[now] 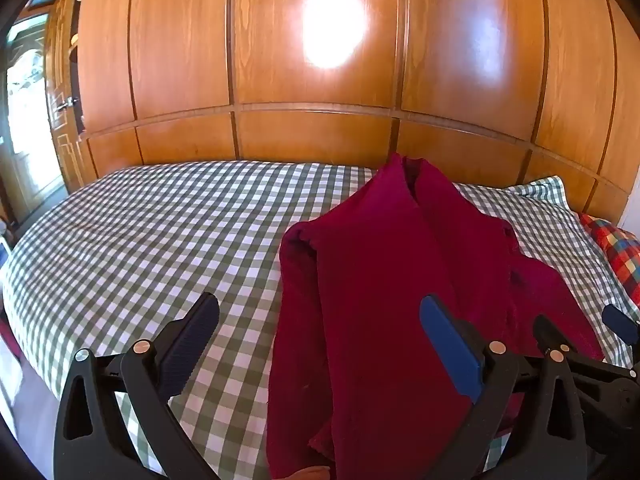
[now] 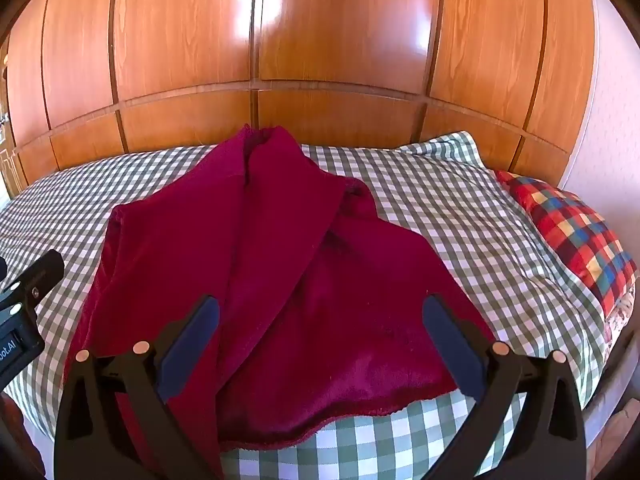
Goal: Fold small clothes
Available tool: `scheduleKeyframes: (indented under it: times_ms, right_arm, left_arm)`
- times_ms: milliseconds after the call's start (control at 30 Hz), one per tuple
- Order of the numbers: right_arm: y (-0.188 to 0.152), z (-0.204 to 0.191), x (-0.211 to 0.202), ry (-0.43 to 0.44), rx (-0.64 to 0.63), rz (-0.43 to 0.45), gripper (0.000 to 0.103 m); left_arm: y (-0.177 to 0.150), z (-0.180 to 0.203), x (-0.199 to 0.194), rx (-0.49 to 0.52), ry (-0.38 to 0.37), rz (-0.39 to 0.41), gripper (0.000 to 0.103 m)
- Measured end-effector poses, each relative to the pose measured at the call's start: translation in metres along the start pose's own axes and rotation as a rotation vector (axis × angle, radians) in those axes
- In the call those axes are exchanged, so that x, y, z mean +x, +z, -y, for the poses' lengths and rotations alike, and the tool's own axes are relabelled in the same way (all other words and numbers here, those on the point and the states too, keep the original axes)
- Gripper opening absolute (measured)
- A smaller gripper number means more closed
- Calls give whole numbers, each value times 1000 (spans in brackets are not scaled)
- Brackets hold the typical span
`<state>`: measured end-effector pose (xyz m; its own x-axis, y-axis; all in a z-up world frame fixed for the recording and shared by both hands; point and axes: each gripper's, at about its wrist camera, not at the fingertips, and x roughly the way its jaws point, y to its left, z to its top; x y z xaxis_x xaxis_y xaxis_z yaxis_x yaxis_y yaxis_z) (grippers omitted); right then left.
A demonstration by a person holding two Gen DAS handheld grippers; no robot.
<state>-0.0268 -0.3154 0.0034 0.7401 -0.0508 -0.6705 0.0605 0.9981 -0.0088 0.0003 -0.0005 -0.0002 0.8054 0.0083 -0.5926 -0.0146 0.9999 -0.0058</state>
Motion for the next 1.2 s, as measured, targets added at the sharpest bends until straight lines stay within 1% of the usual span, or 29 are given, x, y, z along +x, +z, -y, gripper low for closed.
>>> scheduleKeyframes:
  times_ms: [167, 200, 267, 333, 533, 1200]
  right_arm:
    - [1, -1, 1, 3, -5, 4, 101]
    - [0, -3, -1, -3, -5, 5, 101]
    - [-1, -5, -1, -6, -5, 7, 101]
    - [0, -4, -2, -6, -5, 5, 101]
    - [2, -4, -4, -4, -10, 6, 101]
    - [-3, 2, -5, -14, 4, 3, 101]
  left_arm:
    - [1, 0, 1, -9, -8, -4, 100]
    - [-1, -7, 2, -13, -7, -6, 100]
    - [-1, -9, 1, -17, -5, -2, 100]
    - [-1, -8, 0, -13, 4, 0, 100]
    - [-5, -10, -6, -7, 0, 11, 100]
    - [-6, -3, -6, 30, 0, 15, 100]
